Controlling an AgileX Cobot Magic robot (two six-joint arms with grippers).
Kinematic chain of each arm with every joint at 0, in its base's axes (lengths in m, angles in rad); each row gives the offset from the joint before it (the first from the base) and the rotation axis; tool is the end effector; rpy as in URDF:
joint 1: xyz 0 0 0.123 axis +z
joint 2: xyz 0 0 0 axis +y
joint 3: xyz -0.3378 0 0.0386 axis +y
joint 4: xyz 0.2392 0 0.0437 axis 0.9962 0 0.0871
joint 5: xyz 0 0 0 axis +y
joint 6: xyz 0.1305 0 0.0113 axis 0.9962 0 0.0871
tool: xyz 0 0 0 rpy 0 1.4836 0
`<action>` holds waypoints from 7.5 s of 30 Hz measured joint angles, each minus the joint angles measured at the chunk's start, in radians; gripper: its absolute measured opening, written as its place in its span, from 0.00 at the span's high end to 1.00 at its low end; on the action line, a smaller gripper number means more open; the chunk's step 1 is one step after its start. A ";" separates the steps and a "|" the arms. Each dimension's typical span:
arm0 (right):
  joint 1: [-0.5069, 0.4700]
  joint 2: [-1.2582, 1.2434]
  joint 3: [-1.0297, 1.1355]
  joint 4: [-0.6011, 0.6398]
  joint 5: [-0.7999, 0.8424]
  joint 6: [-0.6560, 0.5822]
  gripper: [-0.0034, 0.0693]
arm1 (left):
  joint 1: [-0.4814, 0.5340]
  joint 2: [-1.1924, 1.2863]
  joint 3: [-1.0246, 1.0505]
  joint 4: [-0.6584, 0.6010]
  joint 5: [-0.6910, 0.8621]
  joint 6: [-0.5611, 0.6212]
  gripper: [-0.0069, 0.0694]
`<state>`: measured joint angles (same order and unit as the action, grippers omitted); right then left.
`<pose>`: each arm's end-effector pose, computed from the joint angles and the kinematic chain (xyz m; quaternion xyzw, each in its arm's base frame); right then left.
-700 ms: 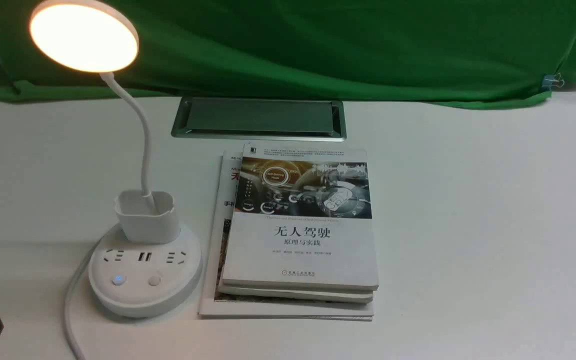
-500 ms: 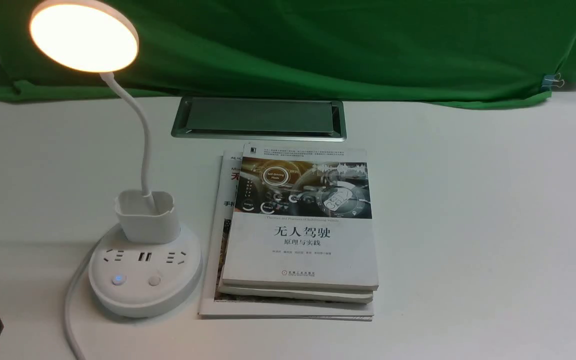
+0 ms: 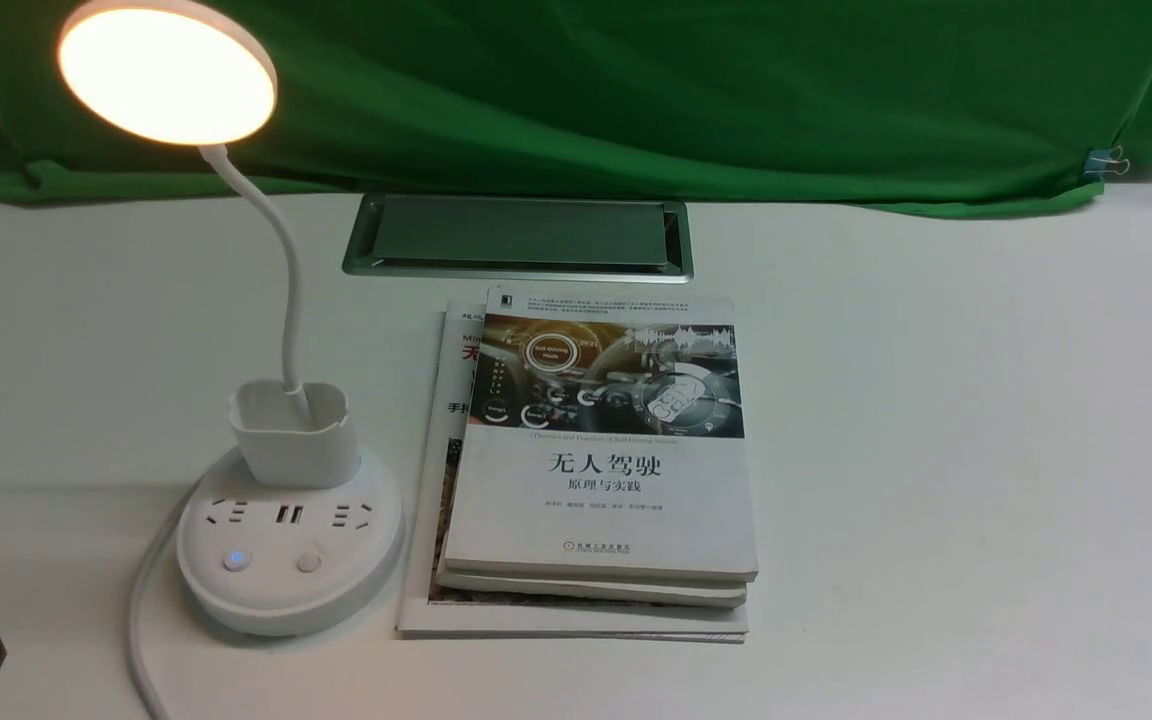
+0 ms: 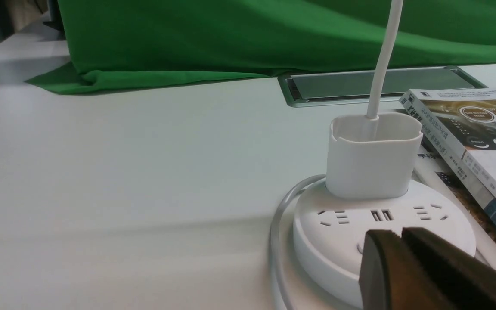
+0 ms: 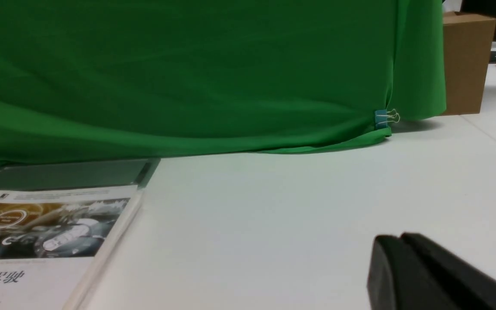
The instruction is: Turn off the desk lamp on the white desktop by hand.
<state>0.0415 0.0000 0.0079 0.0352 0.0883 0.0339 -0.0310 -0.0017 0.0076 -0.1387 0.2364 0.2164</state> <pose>0.0327 0.0018 0.2021 0.0087 0.7102 0.0400 0.7028 0.0308 -0.0052 0.1833 0.0532 0.7572 0.0042 0.6510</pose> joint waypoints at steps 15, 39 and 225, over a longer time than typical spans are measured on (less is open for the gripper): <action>0.000 0.000 0.000 0.000 0.000 0.000 0.90 | 0.000 0.000 0.000 -0.014 -0.191 0.000 0.88; 0.000 0.000 0.000 0.000 0.000 0.000 0.90 | 0.000 0.284 -0.480 0.007 0.299 -0.341 0.88; 0.000 0.000 0.000 0.000 -0.001 0.000 0.90 | 0.060 -0.001 0.000 0.139 -0.031 -0.233 0.88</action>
<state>0.0415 0.0000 0.0079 0.0352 0.0877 0.0339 0.0292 -0.0024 0.0073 0.0000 0.2053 -0.0162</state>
